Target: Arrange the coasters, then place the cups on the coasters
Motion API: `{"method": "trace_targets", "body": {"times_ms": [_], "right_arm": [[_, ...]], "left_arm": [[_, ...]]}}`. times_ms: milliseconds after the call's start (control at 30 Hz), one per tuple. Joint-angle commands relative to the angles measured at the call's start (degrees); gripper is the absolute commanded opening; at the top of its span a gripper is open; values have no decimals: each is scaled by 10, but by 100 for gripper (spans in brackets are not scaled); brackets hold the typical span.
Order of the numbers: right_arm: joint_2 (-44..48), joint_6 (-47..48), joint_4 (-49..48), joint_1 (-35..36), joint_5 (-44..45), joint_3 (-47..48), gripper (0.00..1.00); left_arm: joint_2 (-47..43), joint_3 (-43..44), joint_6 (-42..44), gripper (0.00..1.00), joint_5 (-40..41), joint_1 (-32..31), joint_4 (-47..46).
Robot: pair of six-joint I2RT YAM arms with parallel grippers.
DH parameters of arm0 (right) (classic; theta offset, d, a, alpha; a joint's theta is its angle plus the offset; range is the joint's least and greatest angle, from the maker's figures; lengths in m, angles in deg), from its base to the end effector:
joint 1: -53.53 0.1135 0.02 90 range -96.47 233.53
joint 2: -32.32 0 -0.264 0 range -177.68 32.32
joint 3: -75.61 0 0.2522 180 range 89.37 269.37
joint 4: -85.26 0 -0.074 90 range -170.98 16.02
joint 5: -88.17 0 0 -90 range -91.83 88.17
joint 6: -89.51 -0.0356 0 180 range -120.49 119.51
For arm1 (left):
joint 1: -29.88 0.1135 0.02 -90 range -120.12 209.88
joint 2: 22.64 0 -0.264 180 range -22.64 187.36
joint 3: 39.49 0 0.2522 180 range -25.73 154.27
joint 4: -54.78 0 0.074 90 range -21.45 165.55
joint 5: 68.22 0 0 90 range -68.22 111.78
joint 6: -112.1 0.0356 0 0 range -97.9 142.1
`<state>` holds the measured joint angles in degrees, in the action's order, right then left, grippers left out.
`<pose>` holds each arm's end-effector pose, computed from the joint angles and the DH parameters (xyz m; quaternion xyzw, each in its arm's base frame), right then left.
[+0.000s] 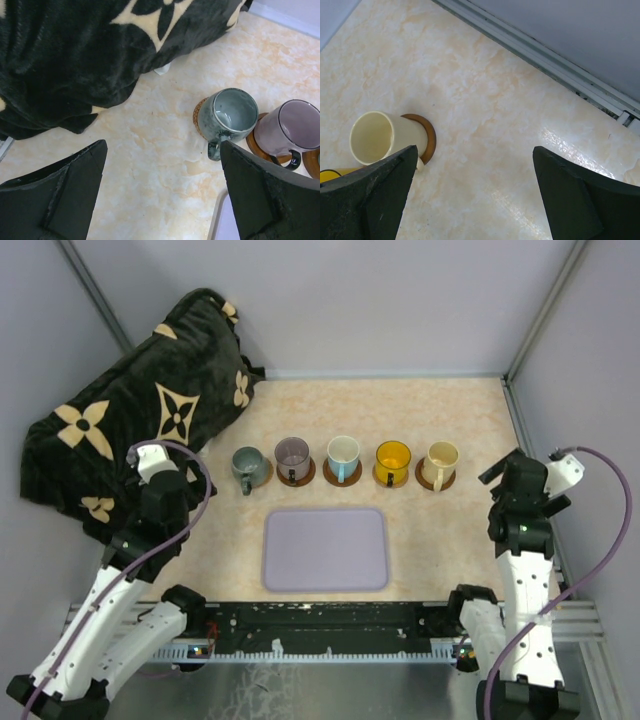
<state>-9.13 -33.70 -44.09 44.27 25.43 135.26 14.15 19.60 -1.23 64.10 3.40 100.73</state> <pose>0.1463 -0.0404 0.3103 0.4143 0.7529 -0.1050 0.5005 0.1305 -0.0382 0.3271 -0.1760 0.7857 0.0591 0.5901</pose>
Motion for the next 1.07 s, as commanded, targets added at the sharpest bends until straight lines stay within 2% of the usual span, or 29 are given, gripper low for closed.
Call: {"method": "trace_targets", "body": {"times_ms": [0, 433, 700, 1033], "right_arm": [[8, 0, -4, -5, 16, 10, 99], [-3, -24, 26, -4, 56, 15, 99], [32, -28, 25, -4, 64, 7, 99], [9, -53, 42, -4, 77, 18, 99]], "left_arm": [[19, 13, 11, 100, -42, 13, -22], [-1, 6, -22, 100, -54, 28, -13], [-15, 2, -41, 100, -49, 28, 12], [-17, -1, -48, 100, -54, 28, 13]]}}
